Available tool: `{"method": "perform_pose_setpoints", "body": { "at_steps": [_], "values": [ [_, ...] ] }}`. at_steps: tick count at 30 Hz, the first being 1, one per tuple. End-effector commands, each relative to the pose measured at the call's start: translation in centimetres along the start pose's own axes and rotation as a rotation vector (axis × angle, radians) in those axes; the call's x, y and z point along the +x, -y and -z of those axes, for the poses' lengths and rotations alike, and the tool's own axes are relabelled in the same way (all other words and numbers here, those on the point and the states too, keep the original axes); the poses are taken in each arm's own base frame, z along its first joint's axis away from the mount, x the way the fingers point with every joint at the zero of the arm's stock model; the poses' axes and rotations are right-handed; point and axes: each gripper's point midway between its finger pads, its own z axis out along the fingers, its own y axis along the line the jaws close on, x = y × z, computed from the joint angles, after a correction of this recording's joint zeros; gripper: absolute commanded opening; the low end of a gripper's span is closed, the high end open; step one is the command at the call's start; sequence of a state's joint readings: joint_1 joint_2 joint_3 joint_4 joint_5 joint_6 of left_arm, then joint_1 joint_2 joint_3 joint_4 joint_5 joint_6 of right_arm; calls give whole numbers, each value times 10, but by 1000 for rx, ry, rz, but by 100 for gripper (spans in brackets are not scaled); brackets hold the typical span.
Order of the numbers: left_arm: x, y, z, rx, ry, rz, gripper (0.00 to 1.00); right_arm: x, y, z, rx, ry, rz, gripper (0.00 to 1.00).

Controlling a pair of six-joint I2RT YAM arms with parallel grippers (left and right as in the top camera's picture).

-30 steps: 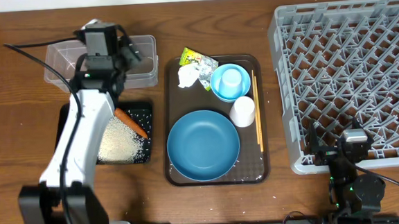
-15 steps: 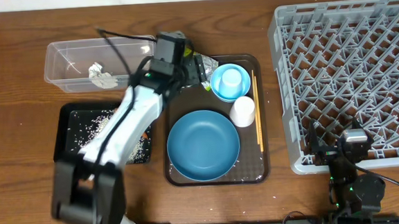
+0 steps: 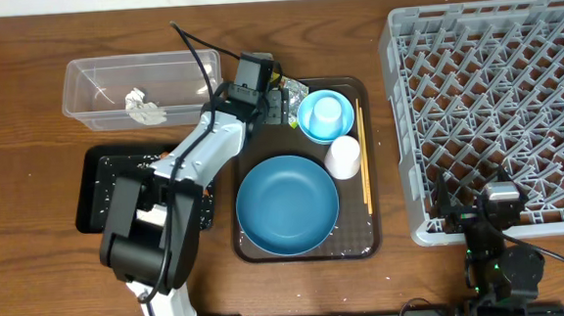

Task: Sort waste into correct bins and load items into the dishwasher rack
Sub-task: 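Move the left gripper to the yellow Pandan wrapper and grasp it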

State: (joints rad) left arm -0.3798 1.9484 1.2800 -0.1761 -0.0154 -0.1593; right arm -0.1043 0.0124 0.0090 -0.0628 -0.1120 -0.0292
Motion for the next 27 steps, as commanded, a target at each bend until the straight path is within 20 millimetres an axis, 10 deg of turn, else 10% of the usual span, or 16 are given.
{"method": "perform_pose_setpoints", "body": {
  "at_steps": [1,5,15,18,27],
  "values": [
    [0,-4,-14,-23,-10,-35,79,1,3,0,13,0,-14,99],
    [11,-5,-25,-30,-41,-38,75,1,3,0,13,0,-14,99],
    [1,-2,-16,-22,-12,-35,22,1,3,0,13,0,-14,99],
    [-16,4,4,-6,41,-35,8,1,3,0,13,0,-14,99],
    [-96,8,122,19,337,46,6,1,3,0,13,0,-14,99]
  ]
}}
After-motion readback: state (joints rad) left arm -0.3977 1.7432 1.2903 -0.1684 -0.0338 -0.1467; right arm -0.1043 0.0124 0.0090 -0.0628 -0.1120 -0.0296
